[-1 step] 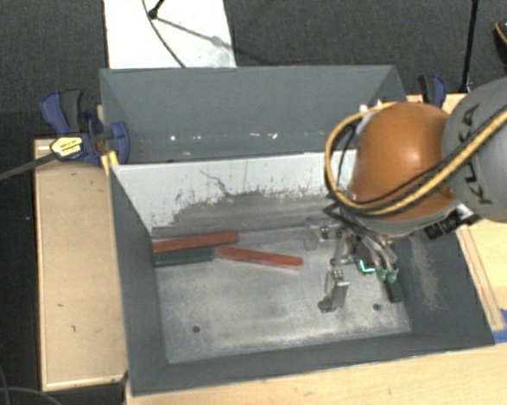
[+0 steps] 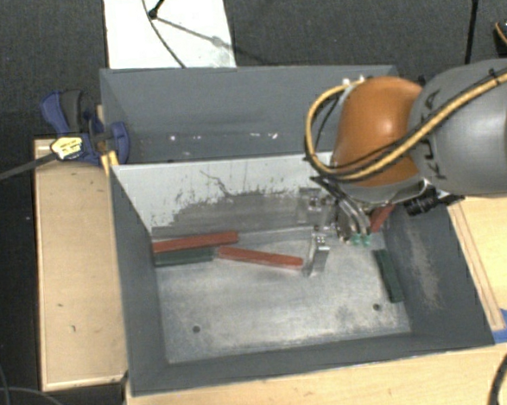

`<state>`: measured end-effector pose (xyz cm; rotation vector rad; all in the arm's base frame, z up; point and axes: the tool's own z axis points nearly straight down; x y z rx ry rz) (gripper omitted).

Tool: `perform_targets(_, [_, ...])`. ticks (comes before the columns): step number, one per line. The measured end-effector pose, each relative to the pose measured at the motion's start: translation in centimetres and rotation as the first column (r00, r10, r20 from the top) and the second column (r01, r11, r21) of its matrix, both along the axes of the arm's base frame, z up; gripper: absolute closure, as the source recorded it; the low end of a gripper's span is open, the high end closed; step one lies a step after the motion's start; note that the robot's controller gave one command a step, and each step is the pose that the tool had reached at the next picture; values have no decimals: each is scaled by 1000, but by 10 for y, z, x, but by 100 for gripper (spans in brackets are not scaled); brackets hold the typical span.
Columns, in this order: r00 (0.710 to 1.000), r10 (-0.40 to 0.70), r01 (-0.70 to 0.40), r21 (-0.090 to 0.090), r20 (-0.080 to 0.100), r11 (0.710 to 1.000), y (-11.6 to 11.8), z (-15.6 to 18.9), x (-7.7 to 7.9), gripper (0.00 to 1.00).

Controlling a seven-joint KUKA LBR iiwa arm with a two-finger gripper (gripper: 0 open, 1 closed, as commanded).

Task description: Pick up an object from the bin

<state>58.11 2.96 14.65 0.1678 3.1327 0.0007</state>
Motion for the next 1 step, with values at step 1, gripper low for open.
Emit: perform_targets(1, [998,-62,62,0,-8,998,14,-81,6,0])
